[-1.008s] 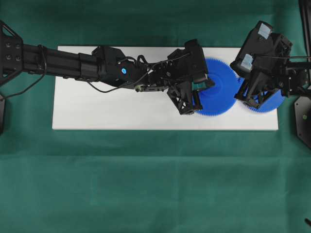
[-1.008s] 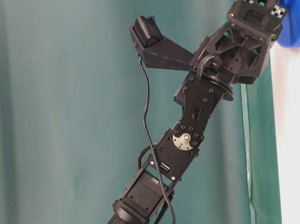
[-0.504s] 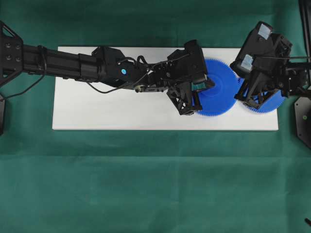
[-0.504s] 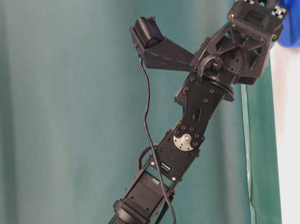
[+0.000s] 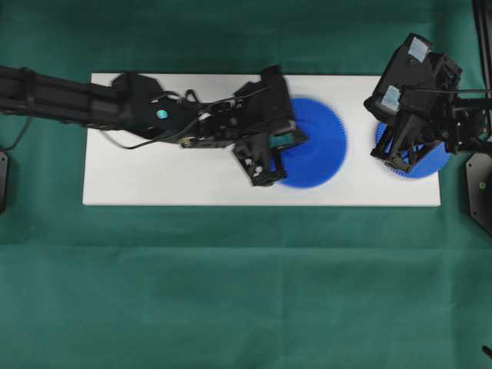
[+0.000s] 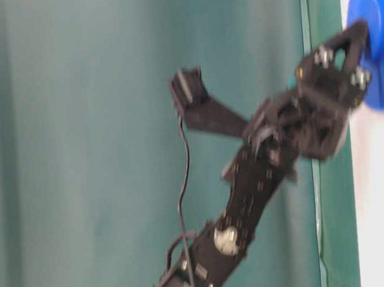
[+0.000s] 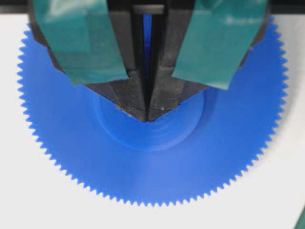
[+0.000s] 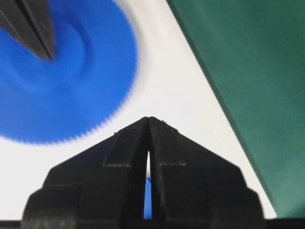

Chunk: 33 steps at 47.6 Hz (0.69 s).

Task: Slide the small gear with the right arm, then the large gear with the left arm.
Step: 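Slide the large blue gear back left to the board's left end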

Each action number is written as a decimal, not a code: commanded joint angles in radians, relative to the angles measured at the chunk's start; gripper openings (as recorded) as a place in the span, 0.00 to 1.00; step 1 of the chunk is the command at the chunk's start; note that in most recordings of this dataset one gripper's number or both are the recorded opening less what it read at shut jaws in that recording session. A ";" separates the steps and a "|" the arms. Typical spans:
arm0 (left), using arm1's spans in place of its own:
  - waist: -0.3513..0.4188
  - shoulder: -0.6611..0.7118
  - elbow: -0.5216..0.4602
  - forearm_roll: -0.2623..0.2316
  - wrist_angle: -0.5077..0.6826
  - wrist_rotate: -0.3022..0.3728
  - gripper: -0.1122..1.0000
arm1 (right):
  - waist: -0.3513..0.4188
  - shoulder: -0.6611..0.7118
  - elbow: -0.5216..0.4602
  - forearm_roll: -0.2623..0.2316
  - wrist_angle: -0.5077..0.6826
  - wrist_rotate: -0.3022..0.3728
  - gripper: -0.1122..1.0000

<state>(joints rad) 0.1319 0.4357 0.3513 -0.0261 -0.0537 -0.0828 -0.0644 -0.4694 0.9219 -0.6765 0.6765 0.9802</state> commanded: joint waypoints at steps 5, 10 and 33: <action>-0.006 -0.049 0.222 -0.005 0.023 -0.048 0.10 | 0.005 -0.003 -0.015 -0.002 -0.005 0.002 0.55; -0.006 -0.118 0.302 -0.005 0.000 -0.077 0.10 | 0.006 -0.003 -0.015 0.000 -0.003 0.002 0.55; -0.003 -0.382 0.523 -0.005 0.000 -0.123 0.10 | 0.020 0.000 -0.018 0.005 -0.005 0.005 0.55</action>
<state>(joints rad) 0.1304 0.0844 0.8084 -0.0276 -0.0920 -0.1948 -0.0491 -0.4679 0.9219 -0.6734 0.6765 0.9833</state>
